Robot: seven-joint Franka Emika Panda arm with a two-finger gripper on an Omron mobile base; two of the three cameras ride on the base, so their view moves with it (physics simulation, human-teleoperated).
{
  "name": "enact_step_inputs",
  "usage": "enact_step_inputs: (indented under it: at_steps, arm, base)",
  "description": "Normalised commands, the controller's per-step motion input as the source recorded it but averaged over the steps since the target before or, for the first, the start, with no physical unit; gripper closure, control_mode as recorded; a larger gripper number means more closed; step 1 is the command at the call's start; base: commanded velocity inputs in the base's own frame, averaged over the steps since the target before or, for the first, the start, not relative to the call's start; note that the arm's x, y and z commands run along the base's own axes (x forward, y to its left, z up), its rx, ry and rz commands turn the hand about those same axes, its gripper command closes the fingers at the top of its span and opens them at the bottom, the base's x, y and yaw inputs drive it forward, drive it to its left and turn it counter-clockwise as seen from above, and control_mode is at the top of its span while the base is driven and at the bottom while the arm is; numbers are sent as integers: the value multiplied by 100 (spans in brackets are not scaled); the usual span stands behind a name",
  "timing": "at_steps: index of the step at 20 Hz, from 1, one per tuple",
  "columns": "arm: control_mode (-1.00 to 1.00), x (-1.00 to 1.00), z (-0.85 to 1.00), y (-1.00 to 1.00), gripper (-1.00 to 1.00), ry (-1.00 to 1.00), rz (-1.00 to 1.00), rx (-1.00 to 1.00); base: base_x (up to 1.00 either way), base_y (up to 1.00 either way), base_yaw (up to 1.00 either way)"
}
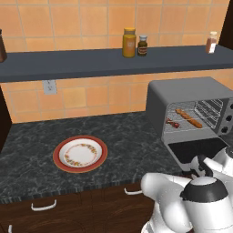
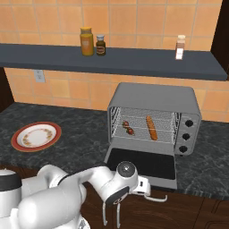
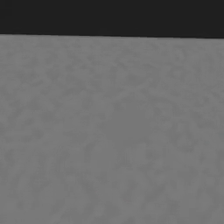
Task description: Pick up the kebab skewer and baguette bread, and place them inside the toaster oven. Close the toaster oven door and start by setting the timer.
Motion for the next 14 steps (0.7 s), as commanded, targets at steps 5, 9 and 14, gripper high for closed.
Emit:
enact_step_inputs:
  at_steps: [5, 9, 14]
  arm:
    - [-100, 37, 1, 19, -100, -1, -3, 0]
    - [-100, 46, 18, 9, -100, -6, -5, 0]
    - [-100, 44, 45, 12, -100, -6, -9, 0]
  base:
    - [0, 0, 0]
    - [0, 0, 0]
    - [0, 0, 0]
